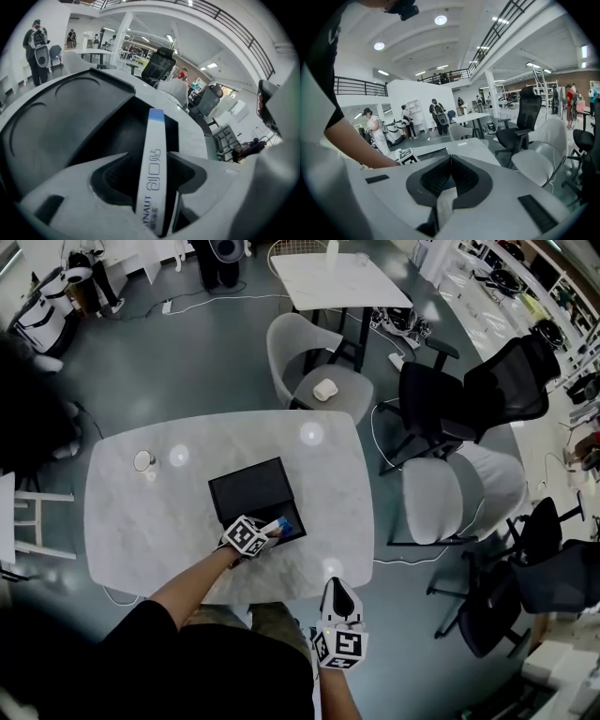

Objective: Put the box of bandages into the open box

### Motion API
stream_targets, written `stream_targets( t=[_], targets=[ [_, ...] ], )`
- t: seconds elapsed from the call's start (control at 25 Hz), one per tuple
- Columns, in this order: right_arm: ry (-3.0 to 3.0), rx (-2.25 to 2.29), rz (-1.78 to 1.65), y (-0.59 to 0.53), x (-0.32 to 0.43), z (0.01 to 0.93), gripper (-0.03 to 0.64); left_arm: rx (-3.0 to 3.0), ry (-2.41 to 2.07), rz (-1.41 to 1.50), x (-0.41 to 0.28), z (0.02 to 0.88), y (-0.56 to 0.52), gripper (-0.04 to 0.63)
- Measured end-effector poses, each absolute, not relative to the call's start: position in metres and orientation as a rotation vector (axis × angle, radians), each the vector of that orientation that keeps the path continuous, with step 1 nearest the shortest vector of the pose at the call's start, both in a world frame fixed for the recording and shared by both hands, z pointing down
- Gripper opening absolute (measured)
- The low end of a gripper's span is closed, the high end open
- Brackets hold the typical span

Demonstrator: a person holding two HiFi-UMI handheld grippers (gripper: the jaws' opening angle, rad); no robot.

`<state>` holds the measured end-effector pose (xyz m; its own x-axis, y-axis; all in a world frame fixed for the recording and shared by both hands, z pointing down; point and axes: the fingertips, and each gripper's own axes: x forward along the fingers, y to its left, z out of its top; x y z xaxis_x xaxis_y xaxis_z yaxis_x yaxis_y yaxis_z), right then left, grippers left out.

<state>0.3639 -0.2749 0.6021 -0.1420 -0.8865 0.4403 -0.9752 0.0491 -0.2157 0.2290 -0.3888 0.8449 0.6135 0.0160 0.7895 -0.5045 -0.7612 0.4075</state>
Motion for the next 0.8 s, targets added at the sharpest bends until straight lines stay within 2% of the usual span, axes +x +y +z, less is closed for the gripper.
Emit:
stream_targets(
  t=[0.2, 0.44, 0.8],
  targets=[
    [-2.132, 1.935, 0.653, -0.286, 0.378, 0.599, 0.012, 2.270, -0.508, 1.141, 0.220, 0.844, -0.408, 0.285],
    [-2.167, 1.905, 0.634, -0.291, 0.365, 0.591, 0.012, 2.391, -0.436, 1.258, 0.221, 0.841, -0.396, 0.296],
    [-2.140, 1.942, 0.692, -0.280, 0.366, 0.598, 0.012, 2.472, -0.498, 1.093, 0.241, 0.813, -0.414, 0.305]
  ],
)
